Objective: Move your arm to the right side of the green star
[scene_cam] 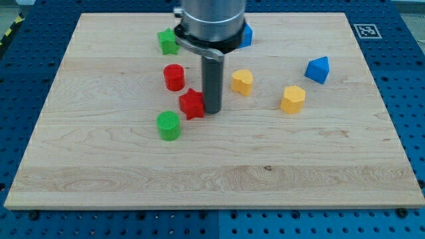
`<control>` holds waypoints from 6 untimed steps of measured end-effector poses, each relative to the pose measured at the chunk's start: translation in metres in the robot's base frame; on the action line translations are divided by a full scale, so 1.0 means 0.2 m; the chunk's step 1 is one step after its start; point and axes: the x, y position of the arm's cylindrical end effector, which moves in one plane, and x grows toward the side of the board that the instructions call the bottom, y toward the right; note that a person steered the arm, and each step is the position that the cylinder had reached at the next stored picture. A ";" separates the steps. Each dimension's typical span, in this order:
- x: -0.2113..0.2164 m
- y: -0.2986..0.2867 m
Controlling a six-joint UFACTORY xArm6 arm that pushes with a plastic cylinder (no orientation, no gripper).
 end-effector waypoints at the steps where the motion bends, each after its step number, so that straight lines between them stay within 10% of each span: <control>1: 0.00 -0.09; 6: -0.60 -0.14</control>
